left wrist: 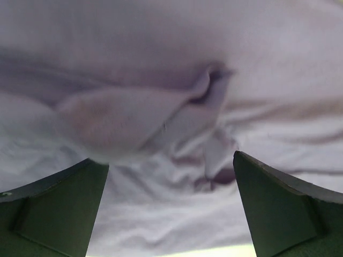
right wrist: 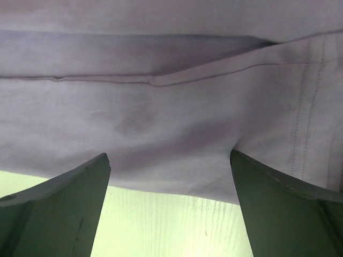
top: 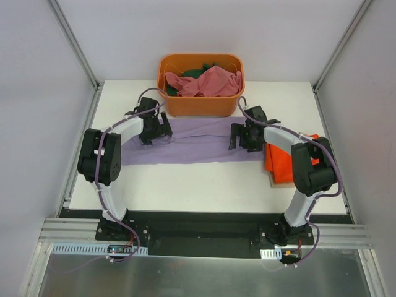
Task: Fold and stack the t-shirts
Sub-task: Fold the other side of the tshirt into a rectangle, then rotate the tshirt 75 degrees
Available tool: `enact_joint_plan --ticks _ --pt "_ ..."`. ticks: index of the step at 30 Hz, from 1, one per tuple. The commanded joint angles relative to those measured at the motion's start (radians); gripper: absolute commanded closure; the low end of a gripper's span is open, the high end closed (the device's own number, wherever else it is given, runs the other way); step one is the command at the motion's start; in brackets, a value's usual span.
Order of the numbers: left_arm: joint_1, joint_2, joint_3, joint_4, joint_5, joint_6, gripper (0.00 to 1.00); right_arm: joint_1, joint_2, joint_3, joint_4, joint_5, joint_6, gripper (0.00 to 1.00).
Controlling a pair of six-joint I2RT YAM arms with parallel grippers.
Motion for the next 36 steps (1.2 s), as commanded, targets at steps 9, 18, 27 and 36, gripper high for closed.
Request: enact_joint_plan --ticks 9,18,27,36 --pt "0.156 0.245 0.445 -0.019 -0.204 0.162 0.01 -0.058 0.013 -0.016 -0.026 0.043 0.005 0.04" --pt "0.158 0.098 0.394 -0.050 -0.098 0.115 0.01 -0.058 -0.036 0.015 -0.035 0.063 -0.029 0.04" --pt "0.107 -0.168 -0.051 -0.012 0.081 -0.051 0.01 -0.054 -0.004 0.130 0.002 0.009 -0.125 0.04" --pt "0.124 -0.071 -0.086 -0.007 0.031 -0.059 0.01 -0.057 0.205 0.283 0.066 -0.104 -0.156 0.04"
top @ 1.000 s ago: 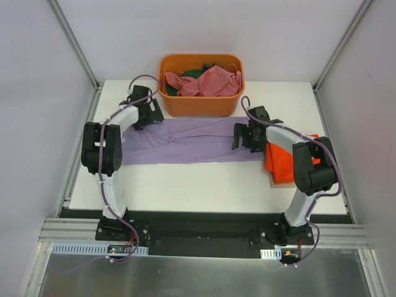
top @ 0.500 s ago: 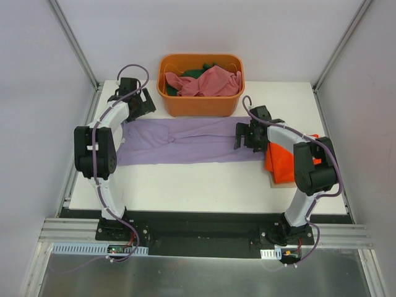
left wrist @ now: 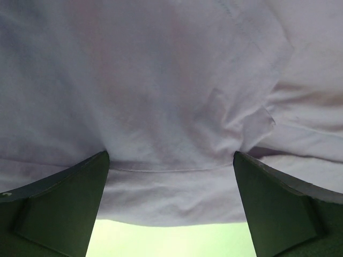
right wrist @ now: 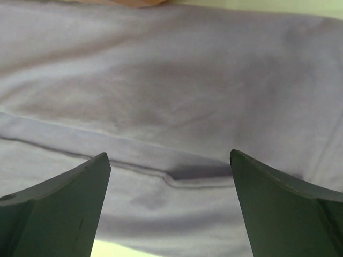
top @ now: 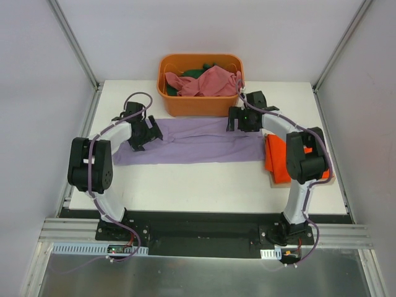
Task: Fold and stack the t-shirts
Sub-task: Rotate the tshirt 75 degrees
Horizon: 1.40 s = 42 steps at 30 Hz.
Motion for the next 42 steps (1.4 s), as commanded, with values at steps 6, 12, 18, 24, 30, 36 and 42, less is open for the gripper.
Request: enact_joint_plan --ticks 6,12,18,24,30,36,42 --pt "0.069 0.094 0.058 0.008 -0.035 -0.014 0.01 -0.001 0.024 -0.081 -0.003 -0.147 -0.058 0.04" --pt "0.101 0.202 0.210 -0.058 -0.072 -0.088 0.01 0.048 -0.114 -0.307 0.058 -0.279 0.016 0.04" --pt "0.173 0.470 0.616 -0.202 -0.071 -0.108 0.01 0.221 -0.180 -0.385 -0.006 -0.382 0.026 0.04" --pt "0.256 0.640 0.875 -0.254 -0.014 -0.120 0.01 0.381 -0.142 -0.356 0.032 -0.476 0.114 0.04" --pt "0.296 0.786 1.084 -0.256 0.005 -0.121 0.01 0.467 -0.053 -0.246 0.046 -0.529 0.166 0.04" --pt "0.303 0.929 1.291 -0.248 0.090 -0.126 0.01 0.499 0.018 -0.168 0.062 -0.586 0.198 0.04" --pt "0.302 0.969 1.311 -0.075 0.228 -0.154 0.01 0.537 0.010 -0.152 0.069 -0.609 0.207 0.04"
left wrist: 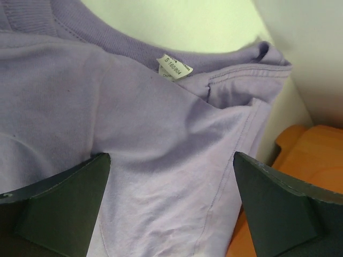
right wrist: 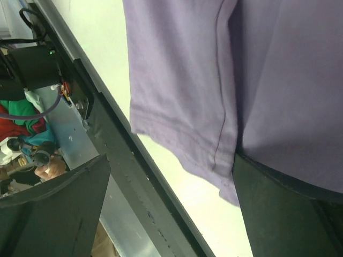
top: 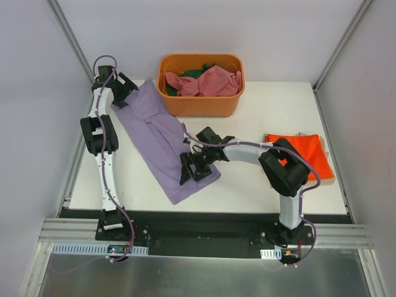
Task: Fold and stack the t-shirts
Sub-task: Rotate the tshirt 75 degrees
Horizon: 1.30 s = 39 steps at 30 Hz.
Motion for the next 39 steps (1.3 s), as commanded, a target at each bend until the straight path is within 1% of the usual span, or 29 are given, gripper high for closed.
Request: enact_joint_plan --ticks 1,3,6,10,13,15,16,18,20,22,23,24,26,27,29,30,31,34,35,37,39 --pt "0.008 0.082 0.009 0.130 0.110 -0.028 0.01 0.036 -0.001 0.033 -0.006 -0.065 0.023 0.04" --pt "0.010 0.080 0.009 0.152 0.112 -0.026 0.01 0.053 0.000 0.031 0.013 -0.093 0.028 0.04" --pt "0.008 0.051 0.009 0.179 0.149 0.012 0.01 0.062 0.023 0.022 0.097 -0.131 0.084 0.04" --pt "0.010 -0.087 -0.035 0.176 0.164 0.055 0.01 0.058 0.000 0.042 0.093 -0.021 0.088 0.04" --pt "0.008 -0.265 -0.137 0.176 0.208 0.095 0.01 0.052 -0.066 0.066 0.042 0.060 0.055 0.04" --pt "0.007 -0.413 -0.254 0.170 0.231 0.121 0.01 0.053 -0.124 0.071 -0.001 0.123 0.031 0.04" --pt "0.004 -0.502 -0.368 0.169 0.230 0.127 0.01 0.052 -0.161 0.065 -0.012 0.148 0.025 0.04" --pt "-0.019 -0.678 -0.545 0.164 0.202 0.164 0.01 0.053 -0.248 0.030 -0.018 0.215 0.019 0.04" --pt "-0.067 -0.863 -0.759 0.158 0.140 0.213 0.01 0.049 -0.332 -0.035 -0.033 0.302 0.026 0.04" --pt "-0.148 -1.060 -0.971 0.156 0.048 0.245 0.01 0.035 -0.412 -0.102 -0.033 0.385 0.044 0.04" --pt "-0.212 -1.139 -1.066 0.155 -0.013 0.260 0.01 0.024 -0.452 -0.143 -0.033 0.424 0.061 0.04" --pt "-0.278 -1.249 -1.166 0.156 -0.061 0.270 0.01 0.009 -0.492 -0.177 -0.029 0.463 0.086 0.04" --pt "-0.401 -1.393 -1.369 0.155 -0.141 0.250 0.01 -0.029 -0.563 -0.243 -0.025 0.517 0.126 0.04" --pt "-0.459 -1.466 -1.430 0.155 -0.193 0.227 0.01 -0.049 -0.592 -0.274 -0.027 0.539 0.153 0.04" --pt "-0.583 -1.588 -1.574 0.155 -0.245 0.189 0.01 -0.095 -0.636 -0.318 -0.038 0.534 0.163 0.04" --pt "-0.652 -1.636 -1.660 0.153 -0.252 0.161 0.01 -0.111 -0.661 -0.346 -0.032 0.541 0.173 0.04" --pt "-0.712 -1.682 -1.710 0.153 -0.253 0.143 0.01 -0.128 -0.678 -0.371 -0.019 0.542 0.178 0.04" --pt "-0.886 -1.756 -1.820 0.138 -0.249 0.098 0.04 -0.172 -0.728 -0.423 0.000 0.528 0.189 0.04" --pt "-0.959 -1.756 -1.855 0.129 -0.237 0.078 0.06 -0.192 -0.753 -0.462 0.032 0.490 0.180 0.04" --pt "-1.015 -1.732 -1.871 0.095 -0.233 0.038 0.11 -0.201 -0.782 -0.496 0.059 0.481 0.189 0.04" --pt "-1.044 -1.698 -1.879 0.066 -0.239 0.009 0.17 -0.201 -0.793 -0.524 0.085 0.472 0.193 0.04"
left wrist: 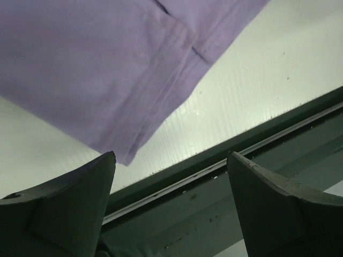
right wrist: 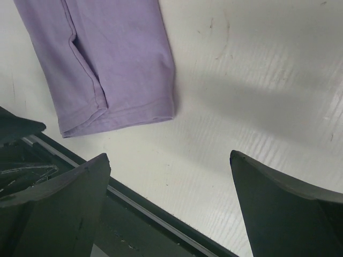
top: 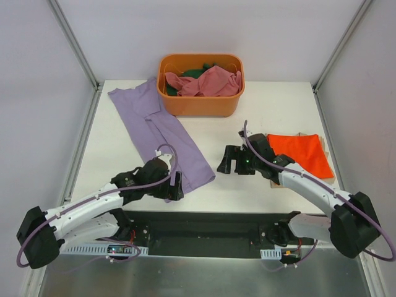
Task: Fold and stack the t-shirts
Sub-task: Rotate the tshirt 75 degrees, then grab the bottom of the folded rectangular tshirt with both arms
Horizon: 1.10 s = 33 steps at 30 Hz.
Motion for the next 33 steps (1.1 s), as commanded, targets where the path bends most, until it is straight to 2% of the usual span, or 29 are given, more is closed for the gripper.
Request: enact_joint_plan --ticks 1,5,14,18,21,23,24,33 --pt "-0.071 0.041 -0.011 -0.038 -0.046 -0.099 0.21 -0.013 -0.059 -0.050 0.095 -0.040 0.031 0.04" --pt "-0.080 0.105 -0.008 -0.063 -0.060 -0.111 0.34 -0.005 -0.010 -0.073 0.135 -0.087 0.049 0.04" --pt "-0.088 0.196 -0.028 -0.064 -0.150 -0.166 0.49 0.056 0.129 -0.012 0.138 -0.061 0.044 0.04" --pt "-0.088 0.239 -0.054 -0.063 -0.160 -0.182 0.61 0.090 0.198 0.029 0.115 -0.012 0.044 0.04" --pt "-0.088 0.250 -0.077 -0.043 -0.144 -0.199 0.74 0.110 0.238 0.048 0.101 0.044 0.054 0.01" --pt "-0.089 0.253 -0.094 -0.024 -0.146 -0.208 0.93 0.118 0.264 0.054 0.093 0.086 0.063 0.05" --pt "-0.089 0.254 -0.097 -0.021 -0.152 -0.209 1.00 0.116 0.280 0.060 0.087 0.095 0.066 0.07" --pt "-0.089 0.188 -0.124 -0.021 -0.172 -0.232 1.00 0.133 0.390 0.109 0.086 0.140 0.100 0.28"
